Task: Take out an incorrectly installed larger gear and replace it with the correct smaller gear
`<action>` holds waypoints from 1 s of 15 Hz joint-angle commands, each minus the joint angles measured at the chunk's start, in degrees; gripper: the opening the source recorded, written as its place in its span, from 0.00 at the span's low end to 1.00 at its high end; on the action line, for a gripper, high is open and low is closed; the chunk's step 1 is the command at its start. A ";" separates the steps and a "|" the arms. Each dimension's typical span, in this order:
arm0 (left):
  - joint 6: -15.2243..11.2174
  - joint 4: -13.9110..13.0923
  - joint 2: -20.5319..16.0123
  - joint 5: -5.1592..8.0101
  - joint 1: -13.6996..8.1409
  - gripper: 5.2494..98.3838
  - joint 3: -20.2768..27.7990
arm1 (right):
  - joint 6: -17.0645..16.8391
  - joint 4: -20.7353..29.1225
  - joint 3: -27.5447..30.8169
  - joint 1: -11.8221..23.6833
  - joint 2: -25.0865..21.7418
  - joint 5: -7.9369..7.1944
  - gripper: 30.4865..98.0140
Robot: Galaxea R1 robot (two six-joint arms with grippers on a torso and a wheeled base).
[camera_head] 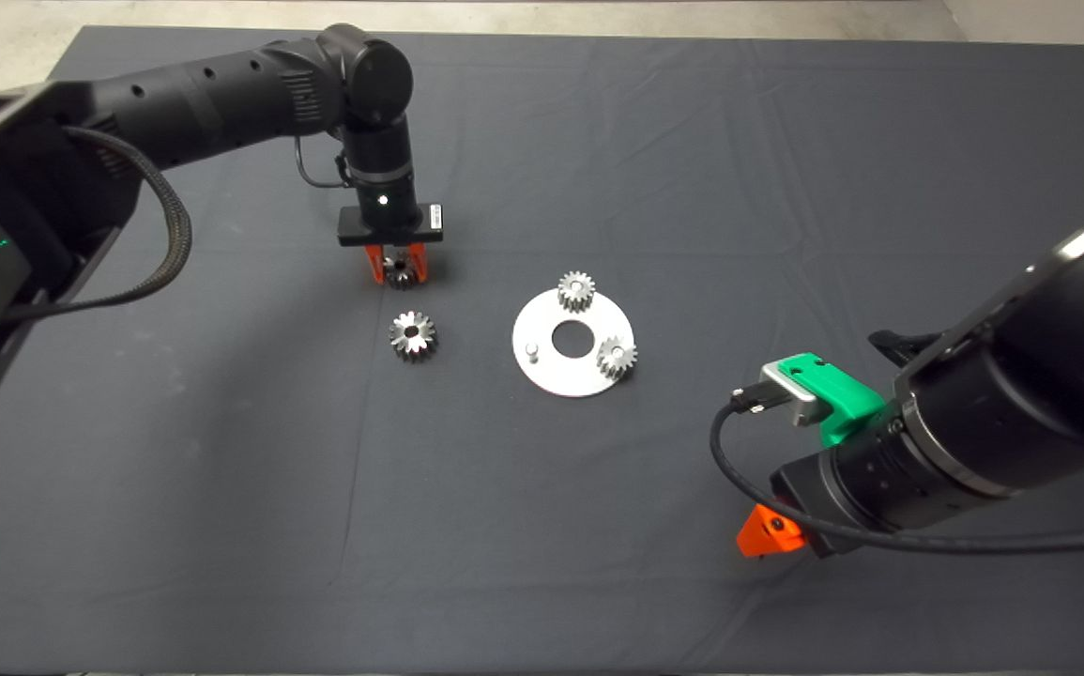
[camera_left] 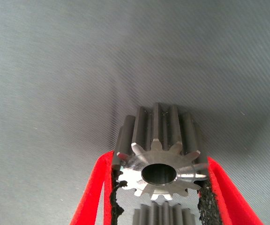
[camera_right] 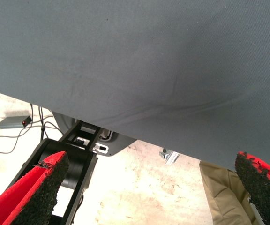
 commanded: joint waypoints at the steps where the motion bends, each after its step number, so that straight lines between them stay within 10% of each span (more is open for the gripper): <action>1: -0.07 -3.62 -0.03 6.02 -2.57 0.28 3.29 | -0.16 -0.27 -0.22 1.07 -0.25 -4.85 0.94; 9: -0.07 -9.34 0.58 6.20 -10.92 0.27 3.86 | -6.37 -0.45 -6.07 1.40 -0.43 -4.77 0.94; 15: -1.65 -12.78 -0.03 5.93 -13.14 0.27 19.68 | -11.58 -0.71 -10.14 1.75 -2.36 -4.85 0.94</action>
